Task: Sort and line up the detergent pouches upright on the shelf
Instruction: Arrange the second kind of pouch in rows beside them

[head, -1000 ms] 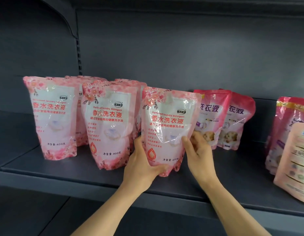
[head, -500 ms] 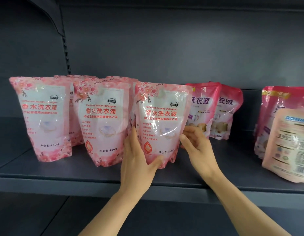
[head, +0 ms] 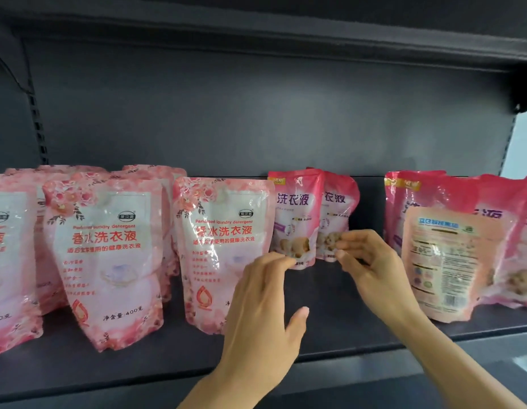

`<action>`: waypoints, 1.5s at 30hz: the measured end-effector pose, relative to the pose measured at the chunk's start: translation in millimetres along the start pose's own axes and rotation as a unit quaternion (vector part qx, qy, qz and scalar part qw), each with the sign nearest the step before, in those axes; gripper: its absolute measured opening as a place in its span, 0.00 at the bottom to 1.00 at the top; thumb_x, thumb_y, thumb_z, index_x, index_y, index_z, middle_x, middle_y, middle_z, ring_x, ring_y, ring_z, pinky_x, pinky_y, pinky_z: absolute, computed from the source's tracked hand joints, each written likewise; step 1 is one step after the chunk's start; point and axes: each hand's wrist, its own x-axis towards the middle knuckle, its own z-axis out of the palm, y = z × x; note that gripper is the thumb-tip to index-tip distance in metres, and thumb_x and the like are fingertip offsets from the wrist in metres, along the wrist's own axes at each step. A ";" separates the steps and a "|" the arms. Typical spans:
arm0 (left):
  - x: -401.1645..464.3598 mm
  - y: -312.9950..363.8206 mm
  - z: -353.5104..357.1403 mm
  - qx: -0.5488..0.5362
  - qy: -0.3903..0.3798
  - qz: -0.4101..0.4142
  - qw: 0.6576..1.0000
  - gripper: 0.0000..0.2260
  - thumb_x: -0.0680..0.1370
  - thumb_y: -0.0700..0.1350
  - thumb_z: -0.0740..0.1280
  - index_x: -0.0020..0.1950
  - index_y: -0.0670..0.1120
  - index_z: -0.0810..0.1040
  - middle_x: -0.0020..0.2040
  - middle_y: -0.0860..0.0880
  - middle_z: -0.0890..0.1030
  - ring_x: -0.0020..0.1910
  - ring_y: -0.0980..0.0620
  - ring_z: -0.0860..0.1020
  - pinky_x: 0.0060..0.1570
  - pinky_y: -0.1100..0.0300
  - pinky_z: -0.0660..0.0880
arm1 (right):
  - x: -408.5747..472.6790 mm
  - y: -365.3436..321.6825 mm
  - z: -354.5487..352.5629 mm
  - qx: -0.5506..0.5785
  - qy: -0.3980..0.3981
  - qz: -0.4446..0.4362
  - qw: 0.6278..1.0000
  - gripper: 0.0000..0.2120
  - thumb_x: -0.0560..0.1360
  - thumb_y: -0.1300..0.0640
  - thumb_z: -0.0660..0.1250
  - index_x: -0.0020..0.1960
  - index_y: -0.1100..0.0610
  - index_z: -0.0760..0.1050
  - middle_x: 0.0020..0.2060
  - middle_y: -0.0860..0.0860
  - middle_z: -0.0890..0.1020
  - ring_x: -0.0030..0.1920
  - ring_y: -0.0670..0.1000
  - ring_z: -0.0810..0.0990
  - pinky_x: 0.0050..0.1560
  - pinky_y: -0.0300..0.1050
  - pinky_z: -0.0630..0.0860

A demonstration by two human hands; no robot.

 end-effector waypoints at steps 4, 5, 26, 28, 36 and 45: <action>22.9 7.6 23.2 -0.053 -0.060 -0.055 0.995 0.26 0.75 0.51 0.67 0.68 0.59 0.56 0.59 0.68 0.55 0.61 0.71 0.57 0.55 0.83 0.53 | 37.3 4.6 -11.6 -0.041 -0.004 0.013 0.999 0.15 0.74 0.64 0.67 0.59 0.55 0.72 0.49 0.46 0.80 0.49 0.45 0.80 0.47 0.35 0.76; 29.4 8.2 29.8 -0.062 -0.064 -0.074 0.993 0.27 0.75 0.51 0.67 0.68 0.59 0.55 0.59 0.68 0.56 0.60 0.71 0.58 0.54 0.81 0.55 | 48.2 5.5 -12.0 -0.046 -0.007 0.019 0.999 0.16 0.74 0.63 0.67 0.60 0.56 0.71 0.50 0.48 0.80 0.50 0.45 0.79 0.48 0.36 0.76; 138.8 -69.7 156.7 -0.229 0.019 -0.415 0.880 0.49 0.65 0.41 0.78 0.72 0.55 0.46 0.56 0.51 0.77 0.50 0.53 0.78 0.41 0.59 0.79 | 155.0 55.5 65.6 0.213 -0.086 0.168 0.959 0.06 0.73 0.62 0.70 0.44 0.52 0.75 0.47 0.54 0.83 0.48 0.55 0.83 0.52 0.56 0.80; 139.2 -74.9 161.6 -0.242 0.044 -0.409 0.879 0.52 0.60 0.44 0.80 0.72 0.57 0.49 0.58 0.50 0.76 0.53 0.52 0.78 0.49 0.54 0.79 | 159.9 58.4 67.7 0.237 -0.087 0.186 0.949 0.09 0.74 0.64 0.68 0.42 0.51 0.75 0.45 0.53 0.83 0.47 0.55 0.83 0.51 0.55 0.80; 133.4 -75.9 169.6 -0.049 0.107 -0.387 0.914 0.55 0.55 0.57 0.80 0.73 0.50 0.52 0.64 0.44 0.68 0.63 0.45 0.68 0.54 0.50 0.75 | 165.2 65.1 72.7 0.183 -0.051 0.131 0.973 0.08 0.74 0.62 0.68 0.43 0.50 0.75 0.41 0.50 0.82 0.46 0.52 0.82 0.51 0.51 0.80; 135.1 -79.2 159.2 -0.059 0.023 -0.425 0.903 0.48 0.68 0.50 0.75 0.75 0.49 0.44 0.67 0.43 0.58 0.66 0.44 0.61 0.61 0.49 0.69 | 137.6 52.9 28.4 0.071 0.213 0.011 0.974 0.22 0.70 0.64 0.72 0.59 0.57 0.67 0.56 0.52 0.69 0.54 0.50 0.73 0.57 0.42 0.71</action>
